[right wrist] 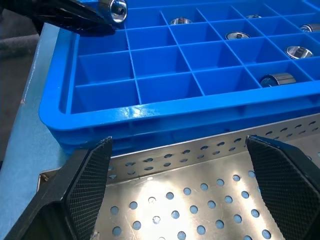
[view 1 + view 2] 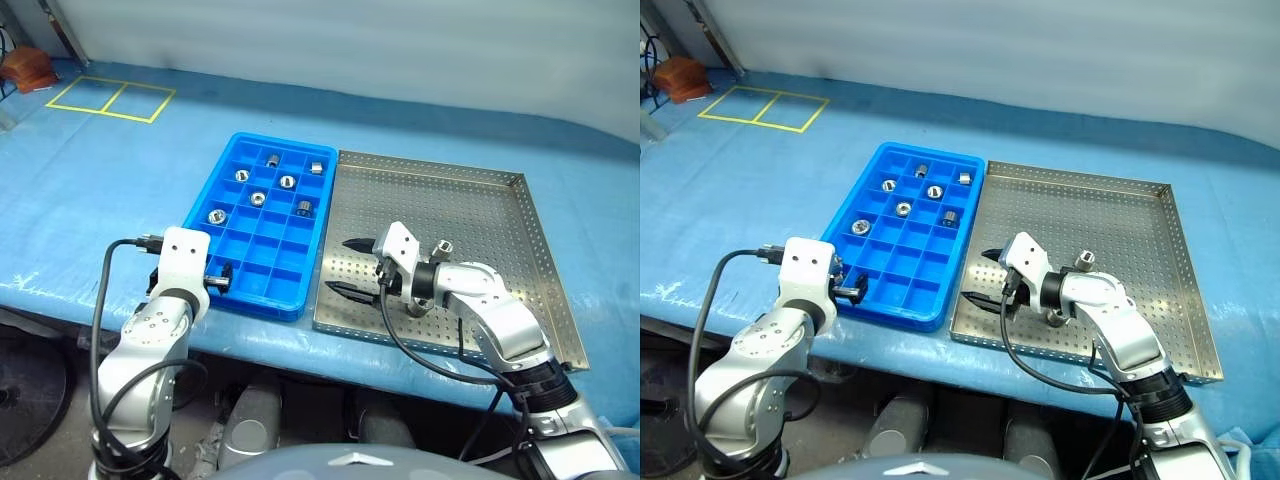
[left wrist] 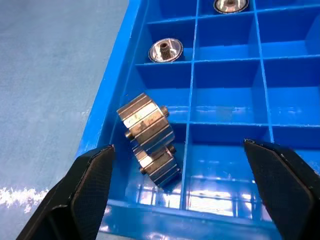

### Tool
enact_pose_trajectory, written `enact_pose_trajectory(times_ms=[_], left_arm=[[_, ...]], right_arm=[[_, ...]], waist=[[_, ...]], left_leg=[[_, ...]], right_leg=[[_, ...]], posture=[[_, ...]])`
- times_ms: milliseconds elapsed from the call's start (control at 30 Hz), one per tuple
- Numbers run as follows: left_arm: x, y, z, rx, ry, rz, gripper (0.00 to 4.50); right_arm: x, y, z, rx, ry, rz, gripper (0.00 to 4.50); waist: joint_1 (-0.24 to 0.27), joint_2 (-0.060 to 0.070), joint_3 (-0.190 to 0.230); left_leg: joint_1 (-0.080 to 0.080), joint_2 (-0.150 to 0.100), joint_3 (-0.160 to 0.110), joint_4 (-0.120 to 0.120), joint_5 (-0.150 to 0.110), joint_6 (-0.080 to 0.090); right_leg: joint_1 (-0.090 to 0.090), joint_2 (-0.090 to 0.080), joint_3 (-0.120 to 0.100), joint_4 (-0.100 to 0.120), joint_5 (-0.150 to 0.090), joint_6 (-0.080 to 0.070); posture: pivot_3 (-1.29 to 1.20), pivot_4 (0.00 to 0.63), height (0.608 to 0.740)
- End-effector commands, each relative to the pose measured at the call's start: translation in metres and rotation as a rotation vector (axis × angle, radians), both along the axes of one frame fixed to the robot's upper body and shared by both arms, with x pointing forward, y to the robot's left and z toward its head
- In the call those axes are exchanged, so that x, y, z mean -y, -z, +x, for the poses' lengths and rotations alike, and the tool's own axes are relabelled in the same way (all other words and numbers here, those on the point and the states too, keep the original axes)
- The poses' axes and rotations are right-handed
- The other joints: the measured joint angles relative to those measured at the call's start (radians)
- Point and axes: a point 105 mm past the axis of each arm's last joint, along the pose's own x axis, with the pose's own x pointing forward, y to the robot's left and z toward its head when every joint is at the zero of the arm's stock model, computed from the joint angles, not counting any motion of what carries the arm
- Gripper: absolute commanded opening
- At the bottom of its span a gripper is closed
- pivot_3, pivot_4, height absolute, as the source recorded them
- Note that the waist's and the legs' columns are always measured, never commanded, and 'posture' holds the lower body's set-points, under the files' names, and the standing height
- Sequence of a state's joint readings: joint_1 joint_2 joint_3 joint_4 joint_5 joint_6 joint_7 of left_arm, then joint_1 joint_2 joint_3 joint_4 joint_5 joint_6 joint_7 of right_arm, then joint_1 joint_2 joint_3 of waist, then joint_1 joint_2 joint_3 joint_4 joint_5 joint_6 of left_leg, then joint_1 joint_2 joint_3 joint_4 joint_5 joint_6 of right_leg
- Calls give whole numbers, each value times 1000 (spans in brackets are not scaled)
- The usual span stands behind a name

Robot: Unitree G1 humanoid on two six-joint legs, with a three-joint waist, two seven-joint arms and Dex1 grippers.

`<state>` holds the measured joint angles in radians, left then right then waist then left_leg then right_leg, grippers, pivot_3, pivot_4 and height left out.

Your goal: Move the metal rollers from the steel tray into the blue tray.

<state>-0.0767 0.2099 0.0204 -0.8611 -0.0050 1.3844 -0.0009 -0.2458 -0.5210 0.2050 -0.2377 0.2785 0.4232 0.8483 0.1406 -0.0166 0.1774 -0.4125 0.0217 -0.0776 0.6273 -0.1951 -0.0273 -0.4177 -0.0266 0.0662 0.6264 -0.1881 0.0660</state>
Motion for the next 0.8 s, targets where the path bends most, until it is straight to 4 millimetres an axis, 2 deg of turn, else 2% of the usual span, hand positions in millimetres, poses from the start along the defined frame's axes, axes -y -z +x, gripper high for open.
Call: enact_pose_trajectory(times_ms=[33,500,600,733,800], left_arm=[[1,-6,7,49,-3,2,4473],[4,8,19,32,-13,-1,4473],[4,9,20,35,-19,-7,3904],[6,10,18,26,-7,-1,2662],[4,9,18,33,-14,1,2662]], right_arm=[[0,-10,0,53,2,8,4500],[5,-7,-2,54,47,10,4500],[7,-7,-1,55,58,11,4500],[8,-6,-1,56,64,8,4500],[8,-6,0,61,70,9,4500]], waist=[[-3,0,0],[-18,0,0],[-20,0,0],[-20,0,0],[-19,0,0]], left_leg=[[0,0,0,0,0,0],[0,0,0,0,0,0],[0,0,0,0,0,0],[-1,0,0,0,0,0],[-1,0,0,0,0,0]], right_leg=[[0,0,0,0,0,0],[-1,0,0,0,0,0],[0,0,0,0,0,0],[0,0,0,0,0,0],[0,0,0,0,0,0]], posture=[[315,150,740],[278,150,740],[275,150,740],[277,150,740],[277,150,740]])
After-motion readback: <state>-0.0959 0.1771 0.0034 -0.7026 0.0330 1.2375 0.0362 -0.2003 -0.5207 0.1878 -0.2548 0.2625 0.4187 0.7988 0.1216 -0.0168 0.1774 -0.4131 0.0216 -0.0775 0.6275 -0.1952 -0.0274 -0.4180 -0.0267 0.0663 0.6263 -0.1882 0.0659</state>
